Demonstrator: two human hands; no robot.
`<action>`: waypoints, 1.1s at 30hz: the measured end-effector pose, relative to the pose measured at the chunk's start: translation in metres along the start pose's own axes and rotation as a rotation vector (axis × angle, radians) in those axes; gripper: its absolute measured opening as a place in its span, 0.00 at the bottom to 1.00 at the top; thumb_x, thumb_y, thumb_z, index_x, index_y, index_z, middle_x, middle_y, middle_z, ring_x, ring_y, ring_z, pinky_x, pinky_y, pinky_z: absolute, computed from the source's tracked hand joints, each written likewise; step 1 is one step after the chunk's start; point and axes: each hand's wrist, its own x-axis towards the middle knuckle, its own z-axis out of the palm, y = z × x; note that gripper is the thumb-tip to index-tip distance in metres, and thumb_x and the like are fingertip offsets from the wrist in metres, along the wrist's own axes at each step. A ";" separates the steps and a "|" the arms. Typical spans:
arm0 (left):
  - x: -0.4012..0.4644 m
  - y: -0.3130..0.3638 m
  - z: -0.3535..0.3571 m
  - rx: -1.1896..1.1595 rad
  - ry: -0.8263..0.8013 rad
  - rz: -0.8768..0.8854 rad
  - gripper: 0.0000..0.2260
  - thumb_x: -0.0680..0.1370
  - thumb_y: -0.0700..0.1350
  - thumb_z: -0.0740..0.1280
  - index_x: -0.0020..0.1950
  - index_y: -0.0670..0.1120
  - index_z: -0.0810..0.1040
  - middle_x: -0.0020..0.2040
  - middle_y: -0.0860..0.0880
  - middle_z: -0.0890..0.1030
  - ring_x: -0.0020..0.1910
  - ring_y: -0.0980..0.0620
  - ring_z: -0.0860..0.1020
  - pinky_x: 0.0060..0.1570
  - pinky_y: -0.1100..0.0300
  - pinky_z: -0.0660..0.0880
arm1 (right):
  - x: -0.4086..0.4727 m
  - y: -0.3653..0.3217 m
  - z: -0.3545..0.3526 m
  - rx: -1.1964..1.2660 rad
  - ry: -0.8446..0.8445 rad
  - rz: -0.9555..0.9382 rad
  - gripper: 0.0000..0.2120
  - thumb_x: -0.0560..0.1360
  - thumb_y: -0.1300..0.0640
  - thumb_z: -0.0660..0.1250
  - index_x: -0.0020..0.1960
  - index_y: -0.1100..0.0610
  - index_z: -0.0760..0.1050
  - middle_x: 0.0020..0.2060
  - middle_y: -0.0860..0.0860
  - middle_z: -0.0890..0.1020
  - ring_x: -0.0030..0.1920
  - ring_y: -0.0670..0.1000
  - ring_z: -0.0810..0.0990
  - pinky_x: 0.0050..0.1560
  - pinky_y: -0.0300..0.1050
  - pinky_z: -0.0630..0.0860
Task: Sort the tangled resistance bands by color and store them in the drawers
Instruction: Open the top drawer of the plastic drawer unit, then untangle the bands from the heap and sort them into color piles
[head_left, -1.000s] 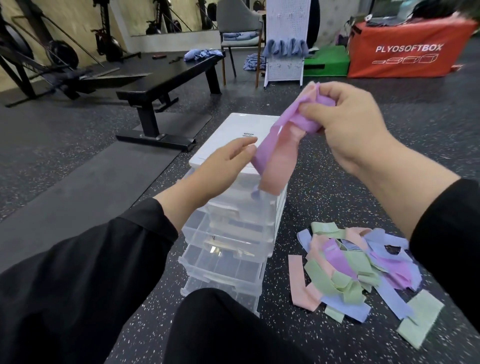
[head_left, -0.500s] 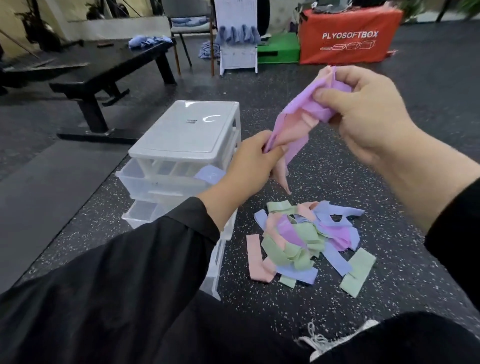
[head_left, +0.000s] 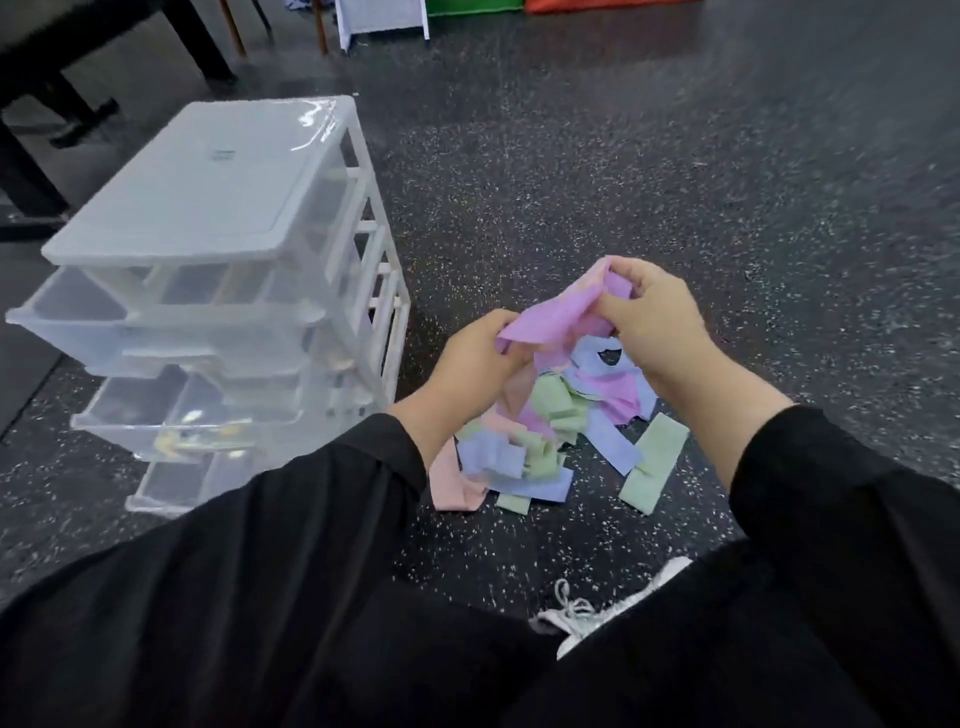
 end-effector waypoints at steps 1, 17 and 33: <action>0.006 -0.012 0.009 0.050 -0.033 -0.026 0.15 0.80 0.43 0.70 0.66 0.46 0.78 0.57 0.45 0.82 0.55 0.48 0.80 0.49 0.65 0.72 | 0.002 0.014 -0.001 -0.097 -0.044 0.032 0.23 0.73 0.62 0.69 0.68 0.50 0.77 0.59 0.52 0.82 0.54 0.54 0.81 0.58 0.57 0.79; -0.056 -0.143 0.103 0.463 -0.250 -0.065 0.24 0.84 0.47 0.62 0.80 0.48 0.65 0.81 0.46 0.64 0.80 0.48 0.61 0.76 0.53 0.59 | 0.005 0.172 -0.042 -0.771 -0.465 0.409 0.21 0.82 0.55 0.64 0.73 0.58 0.71 0.71 0.53 0.75 0.65 0.54 0.76 0.56 0.40 0.68; -0.043 -0.152 0.140 0.561 -0.145 0.186 0.24 0.77 0.45 0.70 0.73 0.51 0.73 0.74 0.44 0.71 0.75 0.44 0.68 0.72 0.44 0.65 | 0.048 0.232 -0.067 -1.078 -0.368 0.585 0.28 0.81 0.61 0.62 0.79 0.60 0.58 0.73 0.62 0.70 0.68 0.64 0.73 0.65 0.53 0.73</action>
